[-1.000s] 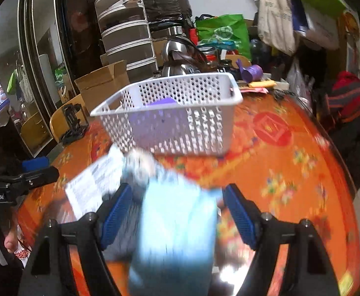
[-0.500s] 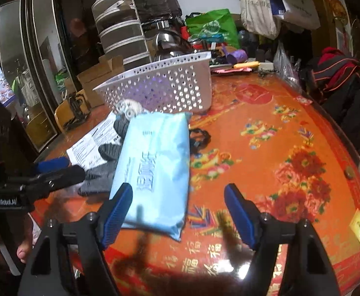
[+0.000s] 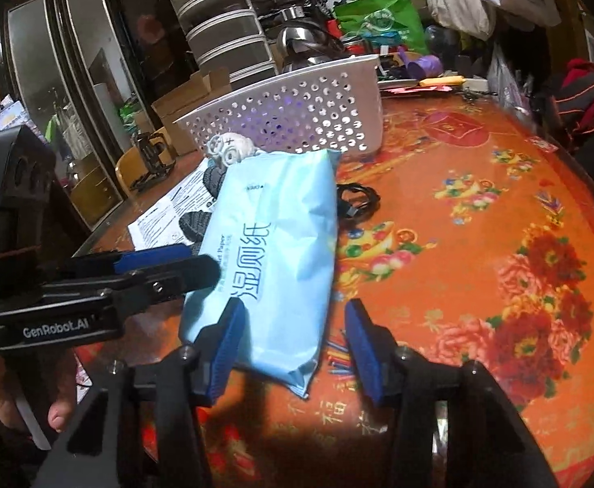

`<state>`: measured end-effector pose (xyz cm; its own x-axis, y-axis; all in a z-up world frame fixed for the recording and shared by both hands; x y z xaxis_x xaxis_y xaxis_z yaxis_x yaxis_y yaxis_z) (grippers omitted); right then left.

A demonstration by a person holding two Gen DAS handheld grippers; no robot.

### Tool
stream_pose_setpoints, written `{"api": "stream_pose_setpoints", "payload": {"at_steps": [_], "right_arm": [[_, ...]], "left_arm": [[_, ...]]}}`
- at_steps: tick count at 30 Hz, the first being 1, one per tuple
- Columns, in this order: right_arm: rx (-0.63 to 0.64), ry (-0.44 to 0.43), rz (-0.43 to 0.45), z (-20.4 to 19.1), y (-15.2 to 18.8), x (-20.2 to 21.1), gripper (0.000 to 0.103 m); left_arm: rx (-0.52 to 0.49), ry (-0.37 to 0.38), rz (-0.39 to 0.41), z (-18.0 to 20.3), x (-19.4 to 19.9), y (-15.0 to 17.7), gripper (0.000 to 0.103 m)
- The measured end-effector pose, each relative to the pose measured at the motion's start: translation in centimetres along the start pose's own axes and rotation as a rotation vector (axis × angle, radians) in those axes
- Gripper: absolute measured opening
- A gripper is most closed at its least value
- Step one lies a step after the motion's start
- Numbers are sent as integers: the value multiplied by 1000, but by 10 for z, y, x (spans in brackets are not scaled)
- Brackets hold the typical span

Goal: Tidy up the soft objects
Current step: 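Move back to the table and grasp the light blue moist paper pack, then lift the light blue pack and carry it into the white basket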

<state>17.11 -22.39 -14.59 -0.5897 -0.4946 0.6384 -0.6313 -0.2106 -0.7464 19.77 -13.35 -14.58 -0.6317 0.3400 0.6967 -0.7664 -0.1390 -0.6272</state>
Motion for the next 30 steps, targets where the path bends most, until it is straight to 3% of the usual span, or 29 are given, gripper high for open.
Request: {"api": "stream_pose_setpoints", "payload": {"at_steps": [7,10,17,24,30], "right_arm": [[24,-41,-14,-7,0,-7,44],[27,-41,-11,-6,0,-7,39],[55,-29,-12,-11,-2,-8,33],[75,-3,3,-18,-4,-7,24],[104,14,36,-28,-18,1,23]], "left_arm": [[10,63,-45,6,-14,1,46],[5,72,-40,7,-15,1,40],[-3,79,-14,7,-12,2,33],[-12,112,15,5,0,-2,31],[-15,123,61,2,24,-19,31]]}}
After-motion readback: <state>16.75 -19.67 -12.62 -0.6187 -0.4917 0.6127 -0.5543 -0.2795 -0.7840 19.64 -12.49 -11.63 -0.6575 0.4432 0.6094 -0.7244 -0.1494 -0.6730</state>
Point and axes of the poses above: each gripper's, at about its wrist camera, not at the fingertips, and x roughly against the way its jaws point, z to its right, y to its underside, the point moved 7 cm from there along -x, roughly the way its jaws point, and after that the axes turned 9 degrees about x, right-handed, at the moved point
